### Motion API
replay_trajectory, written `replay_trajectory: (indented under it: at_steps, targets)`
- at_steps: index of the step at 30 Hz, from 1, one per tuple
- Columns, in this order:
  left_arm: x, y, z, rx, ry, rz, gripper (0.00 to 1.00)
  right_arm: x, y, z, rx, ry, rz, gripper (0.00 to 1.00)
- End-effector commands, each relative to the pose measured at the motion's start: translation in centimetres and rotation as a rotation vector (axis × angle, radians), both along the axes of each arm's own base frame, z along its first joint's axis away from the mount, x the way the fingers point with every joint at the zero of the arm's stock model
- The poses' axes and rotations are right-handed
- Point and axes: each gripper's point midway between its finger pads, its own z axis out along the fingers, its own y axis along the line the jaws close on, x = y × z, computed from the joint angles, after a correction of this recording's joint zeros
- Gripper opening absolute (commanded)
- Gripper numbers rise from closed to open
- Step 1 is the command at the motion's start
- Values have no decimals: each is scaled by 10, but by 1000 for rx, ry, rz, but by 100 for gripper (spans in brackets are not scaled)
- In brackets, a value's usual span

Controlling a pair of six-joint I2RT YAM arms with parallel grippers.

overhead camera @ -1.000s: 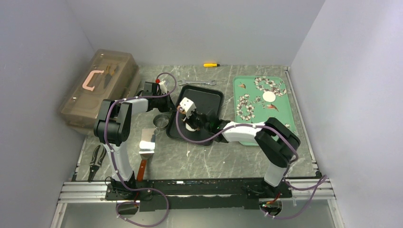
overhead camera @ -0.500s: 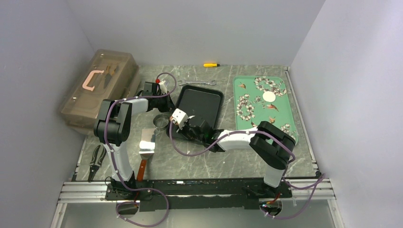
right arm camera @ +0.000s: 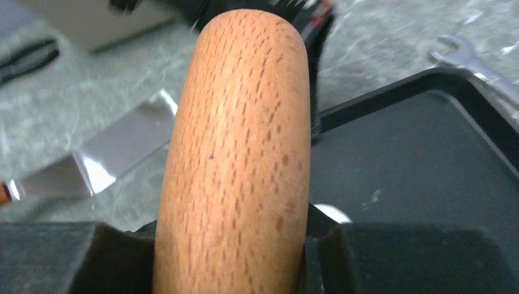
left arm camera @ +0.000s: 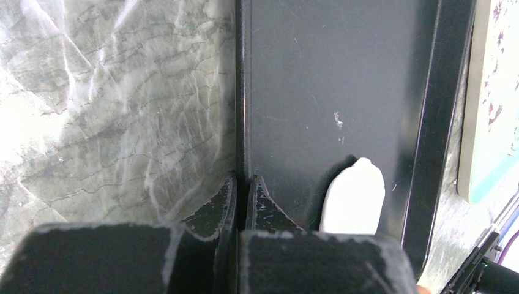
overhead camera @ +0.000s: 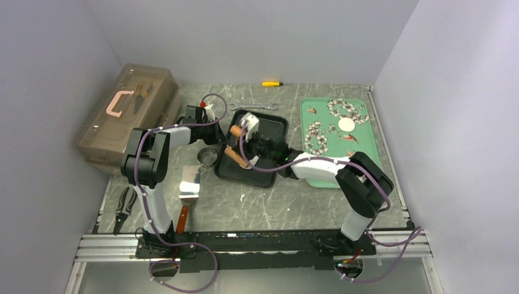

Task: Roll out the dumpling wrappers from the dough

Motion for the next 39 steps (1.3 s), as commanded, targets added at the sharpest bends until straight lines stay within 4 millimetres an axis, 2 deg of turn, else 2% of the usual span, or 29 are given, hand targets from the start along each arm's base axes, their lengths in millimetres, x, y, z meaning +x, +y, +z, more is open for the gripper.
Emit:
replay_trajectory:
  at_steps: [1,5,9,12,17,24,28,32,36,39]
  targets:
    - [-14,9,-24,43,85,4,0,27,2,70,266,23,-30,0]
    - [-15,9,-25,42,89,1,0,50,-15,38,286,164,-101,0]
    - [-14,9,-26,44,90,3,0,60,-22,-5,254,369,-122,0]
    - [-14,9,-25,46,86,2,0,67,-44,-38,209,468,-218,0]
    - [-14,10,-25,49,87,4,0,74,-87,-73,65,429,-384,0]
    - [-15,10,-28,50,95,1,0,80,-133,-102,-100,289,-529,0]
    - [-14,10,-28,52,92,3,0,84,-146,-101,-161,247,-575,0]
    - [-14,10,-27,53,89,4,0,93,-150,-74,-164,168,-586,0]
    - [-14,10,-28,53,92,3,0,93,-125,-32,-104,113,-490,0]
    - [-14,10,-28,53,92,3,0,82,-90,9,-32,69,-373,0]
